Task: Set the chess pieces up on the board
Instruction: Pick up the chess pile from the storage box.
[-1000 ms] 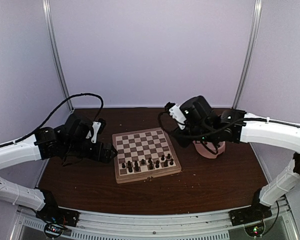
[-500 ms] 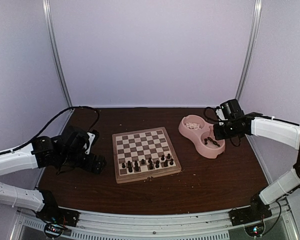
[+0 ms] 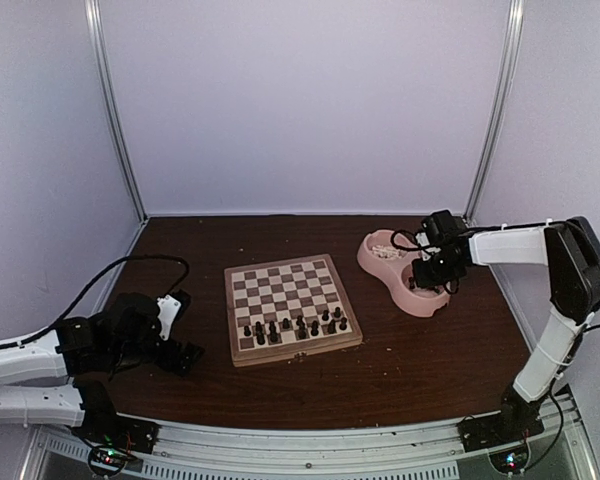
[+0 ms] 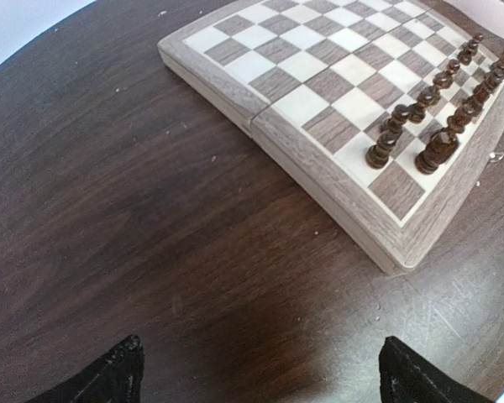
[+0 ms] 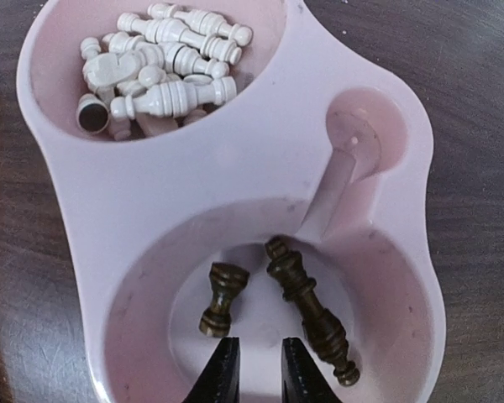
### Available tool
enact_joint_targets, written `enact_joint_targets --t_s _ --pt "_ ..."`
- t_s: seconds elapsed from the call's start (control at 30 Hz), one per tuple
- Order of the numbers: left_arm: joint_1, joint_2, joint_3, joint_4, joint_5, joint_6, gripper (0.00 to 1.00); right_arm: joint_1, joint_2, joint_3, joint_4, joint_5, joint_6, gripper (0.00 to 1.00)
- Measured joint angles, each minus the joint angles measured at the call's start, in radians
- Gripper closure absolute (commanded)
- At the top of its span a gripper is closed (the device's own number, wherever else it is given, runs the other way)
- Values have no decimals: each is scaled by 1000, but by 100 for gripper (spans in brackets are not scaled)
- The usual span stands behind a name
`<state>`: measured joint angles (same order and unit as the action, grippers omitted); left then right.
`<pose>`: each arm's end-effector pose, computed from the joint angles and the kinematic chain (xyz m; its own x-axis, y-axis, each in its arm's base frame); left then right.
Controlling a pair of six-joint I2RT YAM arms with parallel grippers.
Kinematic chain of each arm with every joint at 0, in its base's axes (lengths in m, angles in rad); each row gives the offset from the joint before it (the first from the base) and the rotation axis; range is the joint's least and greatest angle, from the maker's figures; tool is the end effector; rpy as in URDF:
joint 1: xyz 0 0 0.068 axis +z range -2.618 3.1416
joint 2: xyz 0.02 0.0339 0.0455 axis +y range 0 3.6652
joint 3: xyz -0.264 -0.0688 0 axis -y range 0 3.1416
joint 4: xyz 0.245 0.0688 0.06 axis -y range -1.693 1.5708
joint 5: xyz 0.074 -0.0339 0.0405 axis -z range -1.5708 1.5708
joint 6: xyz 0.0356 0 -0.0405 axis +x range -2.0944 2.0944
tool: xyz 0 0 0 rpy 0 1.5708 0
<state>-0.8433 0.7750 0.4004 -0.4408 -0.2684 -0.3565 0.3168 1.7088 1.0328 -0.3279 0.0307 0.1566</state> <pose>0.1105 -0.1099 0.1856 -0.6628 0.2384 -0.7098 0.3926 0.9179 -0.0583 0.3271 0.1061 0.1761 -0.8379 -0.1106 -0.5345 -0.1671 0.9842 0.0582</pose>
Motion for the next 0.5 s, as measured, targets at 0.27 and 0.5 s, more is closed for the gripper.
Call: enact_joint_targets --t_s 0.27,0.5 --pt "0 -122 -73 59 45 19 2 -5 88 110 -24 3 0 77" --pt "0 -135 -94 83 48 19 2 -15 173 197 -74 12 3 76"
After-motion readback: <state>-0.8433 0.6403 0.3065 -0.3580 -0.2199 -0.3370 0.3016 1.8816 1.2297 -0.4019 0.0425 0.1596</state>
